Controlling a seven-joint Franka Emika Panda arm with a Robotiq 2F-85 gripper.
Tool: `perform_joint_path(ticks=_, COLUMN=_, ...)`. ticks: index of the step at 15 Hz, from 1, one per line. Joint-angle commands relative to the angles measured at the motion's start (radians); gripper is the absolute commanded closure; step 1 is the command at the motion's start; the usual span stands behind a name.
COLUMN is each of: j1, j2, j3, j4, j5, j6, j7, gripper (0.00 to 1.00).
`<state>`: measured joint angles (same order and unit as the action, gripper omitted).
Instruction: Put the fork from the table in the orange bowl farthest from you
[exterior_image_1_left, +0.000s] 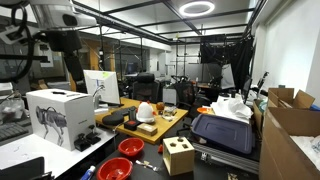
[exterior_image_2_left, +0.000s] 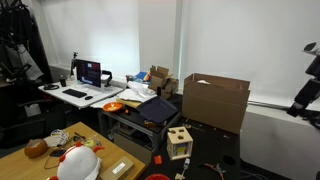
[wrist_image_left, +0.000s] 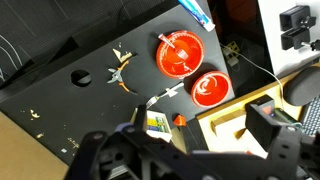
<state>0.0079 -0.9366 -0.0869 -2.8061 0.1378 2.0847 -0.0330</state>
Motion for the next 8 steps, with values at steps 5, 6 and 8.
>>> perform_joint_path(ticks=5, j1=-0.006, j2=0.001, j3=0.005, j4=0.003, j5=0.005, j6=-0.004, j7=-0.004, gripper=0.0)
perform_joint_path(ticks=6, j1=-0.006, j2=0.001, j3=0.005, j4=0.003, j5=0.005, j6=-0.004, j7=-0.004, gripper=0.0)
perform_joint_path(ticks=8, j1=-0.004, j2=0.019, j3=0.012, j4=0.014, j5=-0.002, j6=-0.012, j7=-0.003, gripper=0.0)
